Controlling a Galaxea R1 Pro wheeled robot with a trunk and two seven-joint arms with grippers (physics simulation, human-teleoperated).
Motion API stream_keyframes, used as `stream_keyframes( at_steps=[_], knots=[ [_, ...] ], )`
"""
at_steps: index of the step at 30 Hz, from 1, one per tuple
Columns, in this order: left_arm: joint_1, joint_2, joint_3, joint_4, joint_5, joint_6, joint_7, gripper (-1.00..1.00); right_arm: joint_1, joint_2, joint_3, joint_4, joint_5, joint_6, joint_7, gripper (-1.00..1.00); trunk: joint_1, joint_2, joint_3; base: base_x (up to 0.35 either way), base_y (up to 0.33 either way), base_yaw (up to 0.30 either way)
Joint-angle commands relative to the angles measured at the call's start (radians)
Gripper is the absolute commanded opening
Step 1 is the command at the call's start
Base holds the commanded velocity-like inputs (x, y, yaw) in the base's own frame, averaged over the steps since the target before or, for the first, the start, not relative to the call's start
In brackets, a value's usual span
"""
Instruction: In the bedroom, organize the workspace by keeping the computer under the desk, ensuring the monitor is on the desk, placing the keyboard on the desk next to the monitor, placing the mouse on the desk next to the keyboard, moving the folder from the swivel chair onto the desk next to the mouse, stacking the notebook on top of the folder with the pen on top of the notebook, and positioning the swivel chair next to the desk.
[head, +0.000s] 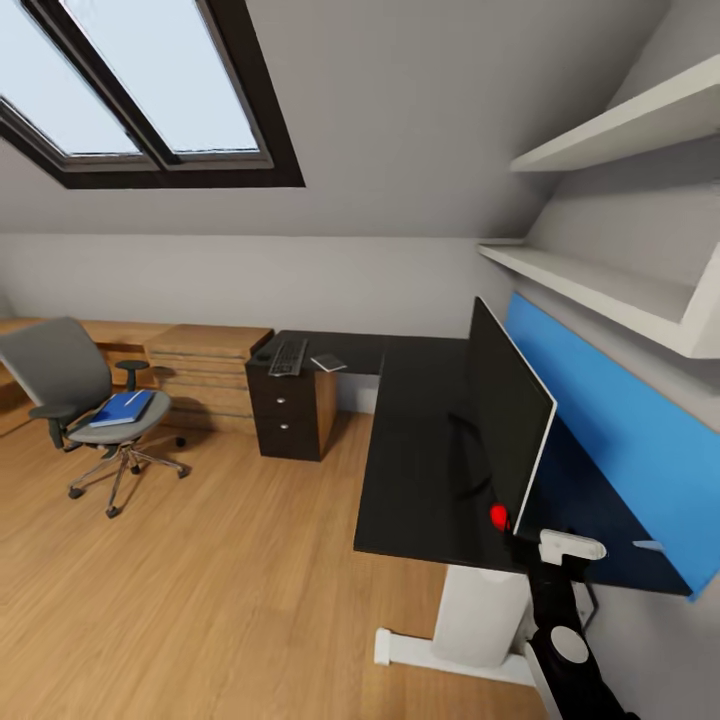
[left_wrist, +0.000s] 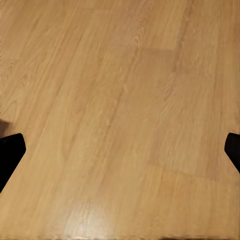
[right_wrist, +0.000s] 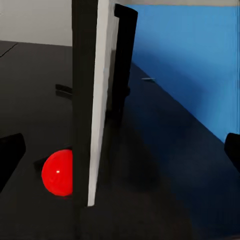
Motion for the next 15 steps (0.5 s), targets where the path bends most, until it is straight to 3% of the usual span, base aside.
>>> stream_keyframes(
  at_steps=[1,7,15],
  knots=[
    [-0.001,0.0,-0.009,0.001,0.008,-0.003,0.004,1.0,-0.001,0.0,0.001,0.001,0.009,0.001,-0.005,1.0,-0.001,-0.001,-0.001,-0.333,0.0,0.0],
    [-0.001,0.0,-0.009,0.001,0.008,-0.003,0.004,1.0,-0.001,0.002,0.009,0.034,0.009,0.001,-0.004,1.0,-0.001,-0.001,-0.001,-0.335,0.0,0.0],
    [-0.001,0.0,-0.008,0.001,0.008,-0.003,0.004,1.0,-0.001,0.006,0.07,0.081,0.006,0.008,-0.004,1.0,-0.001,-0.001,-0.001,-0.335,0.0,0.0]
  ],
)
